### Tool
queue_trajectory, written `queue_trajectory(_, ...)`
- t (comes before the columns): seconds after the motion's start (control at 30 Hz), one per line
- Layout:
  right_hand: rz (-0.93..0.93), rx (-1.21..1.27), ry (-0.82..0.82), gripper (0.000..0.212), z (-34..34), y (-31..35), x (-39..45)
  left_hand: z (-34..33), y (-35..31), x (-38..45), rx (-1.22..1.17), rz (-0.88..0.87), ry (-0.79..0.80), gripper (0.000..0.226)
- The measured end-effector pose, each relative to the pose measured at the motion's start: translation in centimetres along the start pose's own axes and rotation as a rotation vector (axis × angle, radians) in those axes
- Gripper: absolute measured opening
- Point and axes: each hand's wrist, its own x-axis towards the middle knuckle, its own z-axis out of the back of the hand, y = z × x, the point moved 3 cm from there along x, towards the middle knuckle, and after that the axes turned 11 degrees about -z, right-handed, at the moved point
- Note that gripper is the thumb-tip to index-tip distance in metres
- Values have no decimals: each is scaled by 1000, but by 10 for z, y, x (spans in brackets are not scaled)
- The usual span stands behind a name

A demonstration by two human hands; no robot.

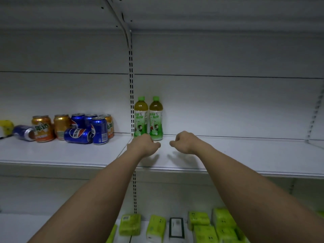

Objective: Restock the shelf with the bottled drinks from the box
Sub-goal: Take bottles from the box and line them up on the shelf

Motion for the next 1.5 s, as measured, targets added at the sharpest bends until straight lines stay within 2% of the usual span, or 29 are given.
queue_trajectory(0.1, -12, -24, 6, 44, 9, -11, -21, -3, -16, -16, -24, -41, 53, 35)
queue_trajectory(0.23, -15, 2, 33, 30, 11, -27, -48, -14, -33, -39, -31, -85, 79, 35)
queue_trajectory(0.3, -4, 11, 43, 31, 3, -37, -62, -26, -38, -52, -21, -101, 145, 36)
queue_trajectory(0.43, 6, -18, 109, 31, -32, -67, -86, -53, -40, -77, 32, -133, 258, 40)
queue_trajectory(0.57, -9, 13, 205, 28, -85, -105, -110, -106, -30, -113, -46, -122, 335, 31)
queue_trajectory(0.6, -30, 57, 238, 25, -101, -116, -117, -126, -24, -126, -96, -101, 352, 27)
queue_trajectory(0.73, -142, 175, 324, 13, -175, -170, -150, -222, 12, -187, -284, 72, 409, 34)
queue_trajectory(0.83, -252, 235, 371, 20, -231, -219, -181, -287, 37, -236, -311, 202, 477, 44)
queue_trajectory(0.93, -416, 329, 488, 27, -277, -266, -213, -326, 51, -277, -381, 288, 541, 32)
queue_trajectory(1.1, -664, 366, 496, 25, -348, -343, -269, -383, 95, -341, -382, 510, 552, 41)
queue_trajectory(1.23, -667, 383, 611, 21, -390, -351, -286, -425, 125, -376, -324, 633, 590, 52)
queue_trajectory(1.3, -647, 396, 652, 20, -404, -345, -279, -438, 127, -378, -308, 632, 619, 60)
queue_trajectory(1.37, -628, 401, 676, 17, -420, -341, -271, -447, 129, -374, -305, 604, 640, 67)
queue_trajectory(1.5, -637, 435, 673, 21, -446, -337, -254, -464, 132, -371, -312, 663, 673, 84)
